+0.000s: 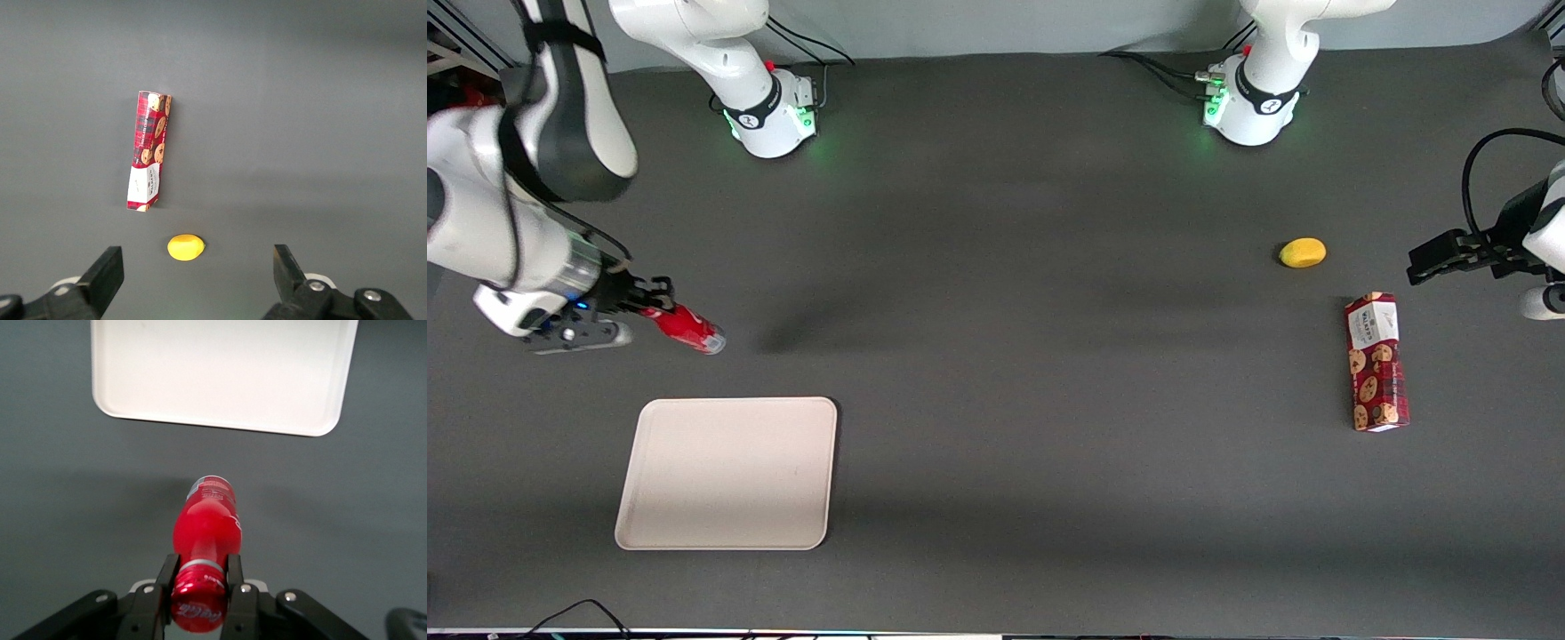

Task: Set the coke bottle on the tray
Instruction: 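Lift the bottle and carry it over the white tray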

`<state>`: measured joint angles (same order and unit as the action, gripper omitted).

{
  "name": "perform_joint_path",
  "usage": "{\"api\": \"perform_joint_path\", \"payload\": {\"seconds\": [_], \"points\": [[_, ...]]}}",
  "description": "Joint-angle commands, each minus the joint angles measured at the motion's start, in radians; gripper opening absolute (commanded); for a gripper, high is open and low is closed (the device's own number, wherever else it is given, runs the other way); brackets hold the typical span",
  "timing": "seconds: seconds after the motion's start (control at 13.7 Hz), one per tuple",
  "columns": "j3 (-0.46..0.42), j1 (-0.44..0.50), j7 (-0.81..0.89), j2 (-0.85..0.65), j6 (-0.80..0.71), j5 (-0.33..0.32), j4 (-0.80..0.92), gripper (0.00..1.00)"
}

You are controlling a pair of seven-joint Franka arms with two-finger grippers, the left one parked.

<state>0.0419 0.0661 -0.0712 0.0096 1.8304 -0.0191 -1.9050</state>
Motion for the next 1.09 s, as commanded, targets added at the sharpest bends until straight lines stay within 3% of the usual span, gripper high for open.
{"api": "perform_joint_path", "payload": {"seconds": [0.0, 0.44, 1.02], "points": [[-0.002, 0.003, -0.106, 0.036, -0.135, -0.013, 0.228, 0.0], [0.016, -0.005, -0.365, 0.28, -0.234, -0.009, 0.621, 0.0], [0.078, -0.037, -0.715, 0.584, -0.145, 0.004, 0.84, 0.0]]}}
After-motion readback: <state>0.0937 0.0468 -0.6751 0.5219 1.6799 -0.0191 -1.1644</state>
